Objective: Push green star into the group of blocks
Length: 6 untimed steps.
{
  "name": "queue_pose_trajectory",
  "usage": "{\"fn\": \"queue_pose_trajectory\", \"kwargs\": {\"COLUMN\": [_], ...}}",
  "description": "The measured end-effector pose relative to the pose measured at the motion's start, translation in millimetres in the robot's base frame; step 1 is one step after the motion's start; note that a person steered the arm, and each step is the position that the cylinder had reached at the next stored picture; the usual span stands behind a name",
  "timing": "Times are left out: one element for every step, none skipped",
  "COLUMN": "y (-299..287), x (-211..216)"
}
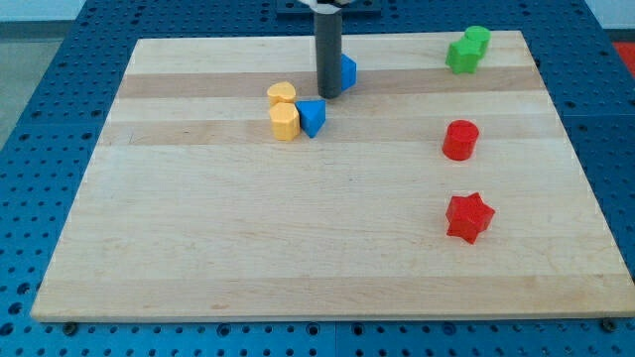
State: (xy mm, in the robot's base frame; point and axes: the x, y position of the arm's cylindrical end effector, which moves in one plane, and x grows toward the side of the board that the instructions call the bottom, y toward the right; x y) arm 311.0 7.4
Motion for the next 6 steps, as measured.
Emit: {"fn": "queue_pose_trajectory", "kwargs": {"y": [15,23,29,29,29,29], "x": [-12,-22,-30,-41,-43,-43]}}
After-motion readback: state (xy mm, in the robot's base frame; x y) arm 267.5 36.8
